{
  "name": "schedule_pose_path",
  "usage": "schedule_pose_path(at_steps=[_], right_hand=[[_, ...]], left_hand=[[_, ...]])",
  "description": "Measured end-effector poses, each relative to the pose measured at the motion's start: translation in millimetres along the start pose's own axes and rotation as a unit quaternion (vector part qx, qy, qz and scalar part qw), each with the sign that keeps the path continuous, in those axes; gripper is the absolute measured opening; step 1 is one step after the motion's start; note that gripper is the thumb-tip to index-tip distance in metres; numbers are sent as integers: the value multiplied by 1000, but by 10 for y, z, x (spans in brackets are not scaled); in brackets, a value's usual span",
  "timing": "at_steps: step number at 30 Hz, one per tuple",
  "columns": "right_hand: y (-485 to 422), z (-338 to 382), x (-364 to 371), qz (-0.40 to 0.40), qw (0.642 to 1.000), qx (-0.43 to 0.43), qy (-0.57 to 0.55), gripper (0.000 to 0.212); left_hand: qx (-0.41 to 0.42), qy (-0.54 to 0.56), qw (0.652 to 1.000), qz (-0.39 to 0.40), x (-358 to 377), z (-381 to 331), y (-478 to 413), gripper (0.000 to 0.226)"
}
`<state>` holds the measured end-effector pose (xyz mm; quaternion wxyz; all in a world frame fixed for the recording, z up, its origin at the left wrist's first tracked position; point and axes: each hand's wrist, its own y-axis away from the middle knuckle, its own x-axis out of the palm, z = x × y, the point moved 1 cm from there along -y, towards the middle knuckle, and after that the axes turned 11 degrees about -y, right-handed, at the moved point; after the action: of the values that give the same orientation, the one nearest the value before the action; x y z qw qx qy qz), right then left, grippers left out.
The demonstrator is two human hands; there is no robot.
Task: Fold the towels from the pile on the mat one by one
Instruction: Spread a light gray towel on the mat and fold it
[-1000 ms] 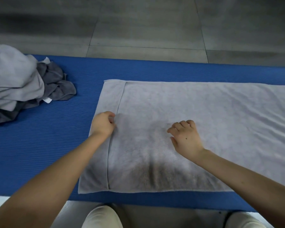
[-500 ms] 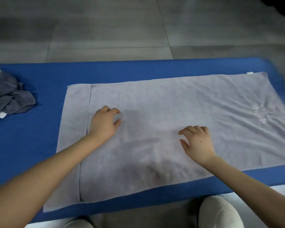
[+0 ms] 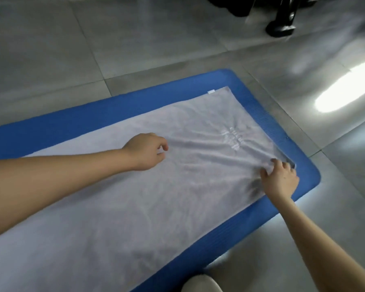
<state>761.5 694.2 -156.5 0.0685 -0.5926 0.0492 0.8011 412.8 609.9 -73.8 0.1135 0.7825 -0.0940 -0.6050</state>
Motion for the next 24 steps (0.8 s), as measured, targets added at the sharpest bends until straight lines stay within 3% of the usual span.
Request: schedule_pose_path(at_steps=[4,7,9,11,13,18,22,24], right_hand=[[-448,-304,1,12,989,149,18,49],[-676,-375,-49,1,983,182,13,32],[-696,-209,-115,-11,990,139,-18,31],[-533,162,-242,-27,997,42,-52,33],[-169,610,-400,-8,993,-75,-95,30],[858,1320,-450,198,926,-278,-161,26],[1175,1444,4,428,835,-344,25,23],[1113,1513,134,490,799,-337,90,29]], left_hand=[[-71,139,987,-32,171,-354,-366,21],[-175,323,929,-45,287,-510,-357,12],[-255,450,855,-34,340,-549,-260,8],[-314,545,777,-9,370,-542,-138,7],[-347,586,732,4,388,-486,-8,11],[-398,602,692,3,455,-370,323,16],[-436,614,658,15,632,-329,520,17],[-452,623,638,11,735,-306,565,19]])
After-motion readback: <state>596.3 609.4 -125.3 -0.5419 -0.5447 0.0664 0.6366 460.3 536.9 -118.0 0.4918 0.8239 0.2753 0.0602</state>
